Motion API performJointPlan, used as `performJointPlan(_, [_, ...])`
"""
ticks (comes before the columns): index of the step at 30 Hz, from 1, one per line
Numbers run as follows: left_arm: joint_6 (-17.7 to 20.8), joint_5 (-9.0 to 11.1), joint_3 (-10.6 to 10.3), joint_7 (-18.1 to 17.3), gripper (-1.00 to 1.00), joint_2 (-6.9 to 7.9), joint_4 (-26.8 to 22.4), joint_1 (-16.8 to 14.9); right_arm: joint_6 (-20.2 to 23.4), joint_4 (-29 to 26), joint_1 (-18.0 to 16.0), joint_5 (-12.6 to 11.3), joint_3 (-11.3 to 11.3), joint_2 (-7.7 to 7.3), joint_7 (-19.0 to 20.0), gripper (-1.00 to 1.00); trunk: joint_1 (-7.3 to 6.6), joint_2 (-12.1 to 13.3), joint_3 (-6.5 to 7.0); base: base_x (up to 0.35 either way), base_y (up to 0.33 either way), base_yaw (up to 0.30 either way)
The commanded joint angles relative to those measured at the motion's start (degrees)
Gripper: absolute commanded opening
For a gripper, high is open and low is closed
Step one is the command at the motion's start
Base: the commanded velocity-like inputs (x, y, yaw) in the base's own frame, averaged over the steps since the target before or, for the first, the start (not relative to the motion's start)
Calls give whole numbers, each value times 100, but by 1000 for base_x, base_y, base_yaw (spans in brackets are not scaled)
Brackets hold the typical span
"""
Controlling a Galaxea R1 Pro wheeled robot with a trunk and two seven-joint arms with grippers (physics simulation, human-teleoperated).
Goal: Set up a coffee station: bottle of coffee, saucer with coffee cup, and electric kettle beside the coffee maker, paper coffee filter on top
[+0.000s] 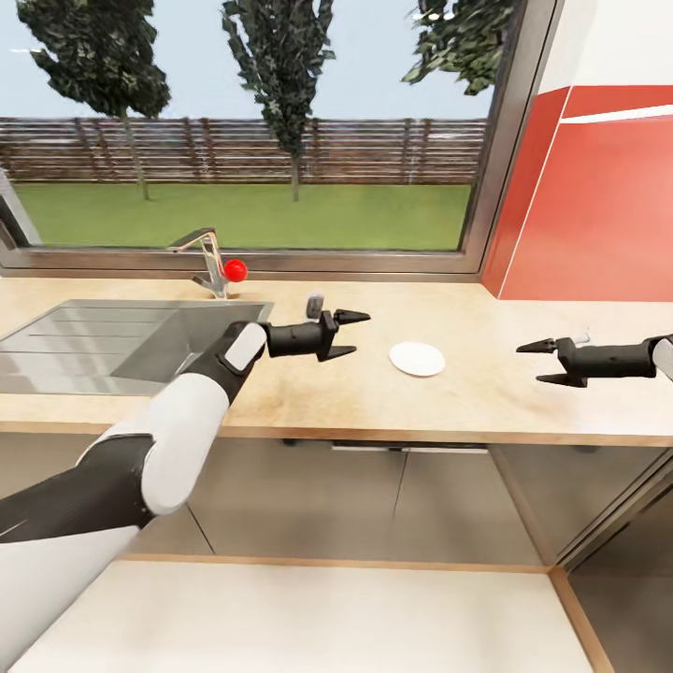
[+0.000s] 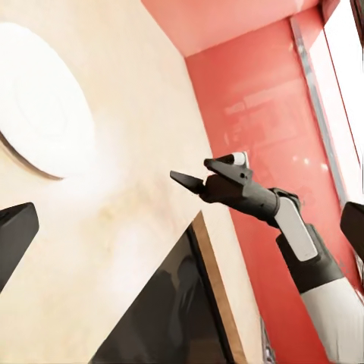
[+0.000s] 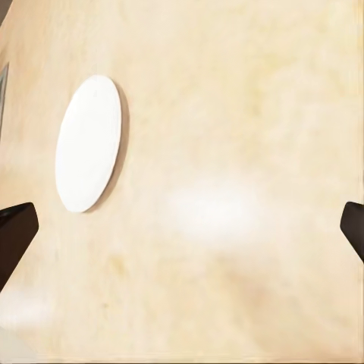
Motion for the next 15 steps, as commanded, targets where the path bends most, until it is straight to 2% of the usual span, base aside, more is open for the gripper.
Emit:
performJointPlan(1, [19,-44,46,-30,100,-5,18,-18,57,0,43,-63,-20,1,-16,100,0,-3,-5,0,0,0])
performJointPlan(5, [-2,-46,75,-48,100,-5,60,-51,54,6,227,-91,-24,17,-8,100,0,-3,-5,0,0,0])
performJointPlan(15, [-12,-48,95,-88,100,-4,101,-67,56,14,336,-110,-28,140,4,100,0,-3,-5,5,0,0])
